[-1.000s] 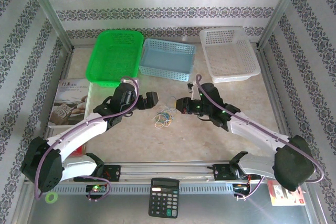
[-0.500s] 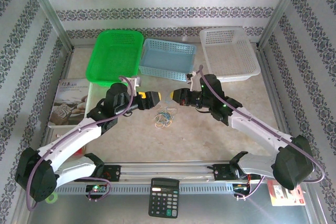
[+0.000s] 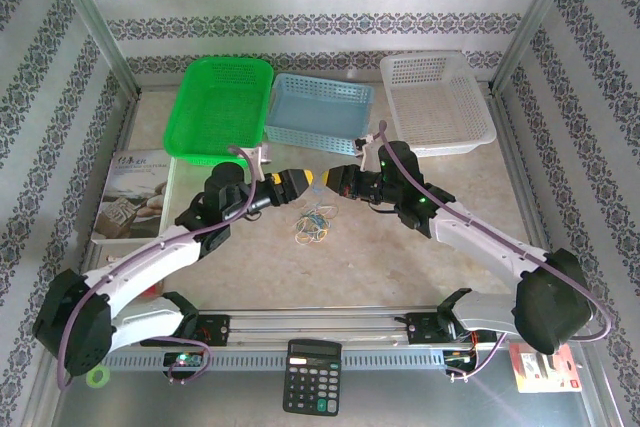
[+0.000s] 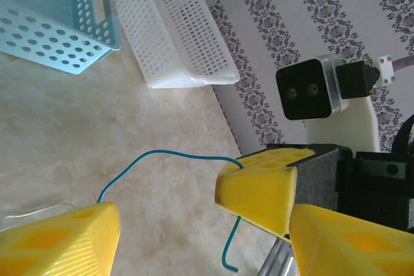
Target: Untangle the cables
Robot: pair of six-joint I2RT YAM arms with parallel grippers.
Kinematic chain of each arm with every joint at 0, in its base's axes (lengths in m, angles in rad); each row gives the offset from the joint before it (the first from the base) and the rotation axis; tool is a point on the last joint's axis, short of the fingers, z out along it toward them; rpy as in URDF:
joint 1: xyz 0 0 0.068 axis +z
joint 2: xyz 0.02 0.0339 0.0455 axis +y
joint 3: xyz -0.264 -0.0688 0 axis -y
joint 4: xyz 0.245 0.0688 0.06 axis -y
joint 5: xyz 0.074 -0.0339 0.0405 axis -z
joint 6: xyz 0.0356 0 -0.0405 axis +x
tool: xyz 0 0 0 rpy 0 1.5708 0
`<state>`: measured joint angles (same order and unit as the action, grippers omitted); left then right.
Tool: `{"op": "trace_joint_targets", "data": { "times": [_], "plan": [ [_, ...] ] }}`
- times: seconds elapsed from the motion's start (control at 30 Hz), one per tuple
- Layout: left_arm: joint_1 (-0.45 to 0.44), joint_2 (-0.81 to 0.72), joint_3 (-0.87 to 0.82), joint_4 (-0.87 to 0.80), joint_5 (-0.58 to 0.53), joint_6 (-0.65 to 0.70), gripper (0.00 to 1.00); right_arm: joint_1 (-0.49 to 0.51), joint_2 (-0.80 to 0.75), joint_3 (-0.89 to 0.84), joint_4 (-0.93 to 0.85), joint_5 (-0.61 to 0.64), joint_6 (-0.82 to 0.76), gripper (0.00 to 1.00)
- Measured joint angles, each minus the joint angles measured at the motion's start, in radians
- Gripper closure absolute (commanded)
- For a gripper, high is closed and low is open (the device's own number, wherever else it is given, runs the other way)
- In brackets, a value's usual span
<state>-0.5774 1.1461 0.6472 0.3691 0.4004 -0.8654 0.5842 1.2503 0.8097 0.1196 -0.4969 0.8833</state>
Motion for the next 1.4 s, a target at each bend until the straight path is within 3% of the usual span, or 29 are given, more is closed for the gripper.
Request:
{"op": "trace_joint_targets", "data": {
  "times": [0.27,0.47,1.4],
  "plan": [
    [-0.024,0.048,-0.004,0.072,0.005,-0.039,0.44,-0.007,0.003,-0.012,0.025,-0.002,0.01,1.0],
    [-0.042,0.069,-0.008,0.114,0.007,-0.058,0.59,-0.013,0.003,-0.034,0.033,-0.003,0.013,1.0],
    [-0.09,0.116,-0.036,0.201,-0.01,-0.075,0.66,-0.039,-0.011,-0.06,0.065,-0.01,0.036,1.0]
  ]
}}
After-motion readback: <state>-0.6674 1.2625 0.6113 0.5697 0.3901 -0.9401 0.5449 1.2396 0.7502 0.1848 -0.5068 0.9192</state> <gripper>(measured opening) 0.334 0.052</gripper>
